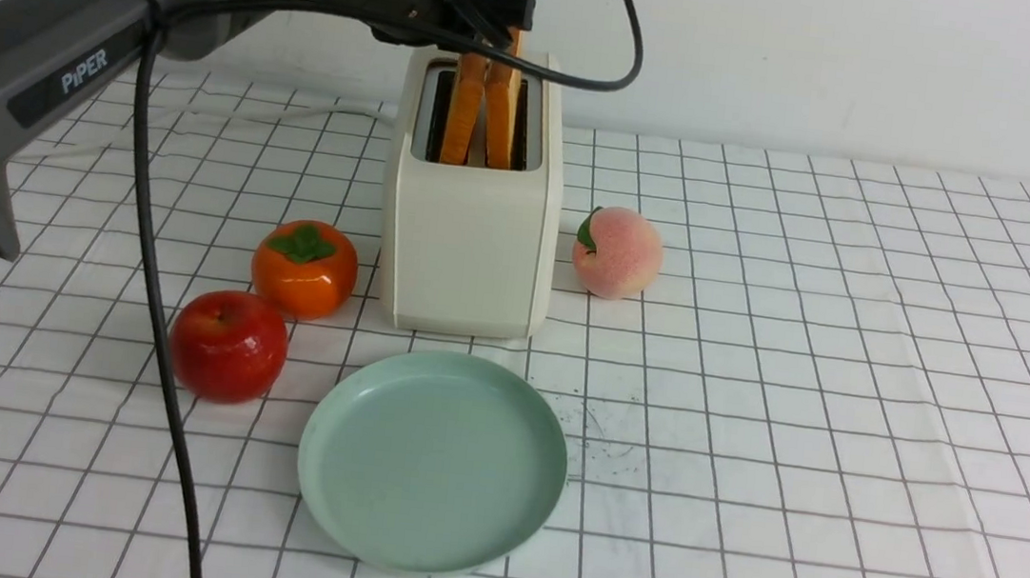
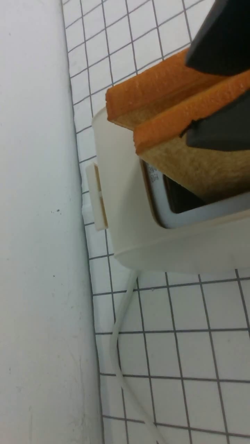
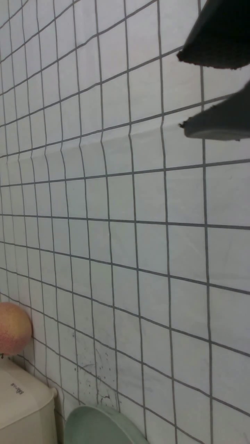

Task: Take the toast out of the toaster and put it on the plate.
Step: Use the left arm to take out a slice of bread

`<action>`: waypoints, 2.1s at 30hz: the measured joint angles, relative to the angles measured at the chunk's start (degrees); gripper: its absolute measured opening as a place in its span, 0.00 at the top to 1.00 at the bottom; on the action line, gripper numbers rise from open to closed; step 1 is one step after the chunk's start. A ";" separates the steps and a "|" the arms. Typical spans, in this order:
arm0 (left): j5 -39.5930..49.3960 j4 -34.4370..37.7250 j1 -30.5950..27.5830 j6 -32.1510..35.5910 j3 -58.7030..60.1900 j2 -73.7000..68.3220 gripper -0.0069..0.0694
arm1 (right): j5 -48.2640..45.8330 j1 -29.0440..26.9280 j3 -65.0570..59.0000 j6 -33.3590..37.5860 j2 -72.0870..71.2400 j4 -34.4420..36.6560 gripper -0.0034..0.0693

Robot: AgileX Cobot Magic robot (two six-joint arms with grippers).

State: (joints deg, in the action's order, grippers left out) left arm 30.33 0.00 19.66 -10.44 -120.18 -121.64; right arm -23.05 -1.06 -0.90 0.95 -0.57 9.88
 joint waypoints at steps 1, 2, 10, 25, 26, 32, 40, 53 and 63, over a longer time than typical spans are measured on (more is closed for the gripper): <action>-0.28 0.00 0.00 0.00 0.00 0.00 0.60 | 0.00 0.00 0.00 0.00 0.00 0.00 0.62; -0.48 0.33 0.00 0.00 0.00 0.00 0.60 | 0.00 0.00 0.00 0.00 0.00 0.00 0.62; -0.66 0.00 0.00 0.00 0.00 -1.17 0.60 | 0.00 0.00 0.00 0.00 0.00 0.00 0.62; -1.63 2.31 0.00 0.00 0.00 -1.45 0.60 | 0.00 0.00 0.00 0.00 0.00 0.00 0.62; -1.45 2.36 0.00 0.00 0.00 -1.45 0.60 | 0.00 0.00 0.00 0.00 0.00 0.00 0.62; -0.84 2.49 0.00 0.00 0.00 -1.50 0.56 | 0.00 0.00 0.00 0.00 0.00 0.00 0.62; -0.80 2.55 0.00 0.00 0.00 -1.64 0.46 | 0.00 0.00 0.00 0.00 0.00 0.00 0.62; 0.60 2.09 0.00 0.00 0.00 -1.83 0.46 | 0.00 0.00 0.00 0.00 0.00 0.00 0.62; 1.75 0.46 0.00 0.00 -0.11 -2.05 0.55 | 0.00 0.00 0.00 0.00 0.00 0.00 0.62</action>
State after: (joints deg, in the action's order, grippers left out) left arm 32.08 0.46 19.66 -10.44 -120.28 -123.70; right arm -23.05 -1.06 -0.90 0.95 -0.57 9.88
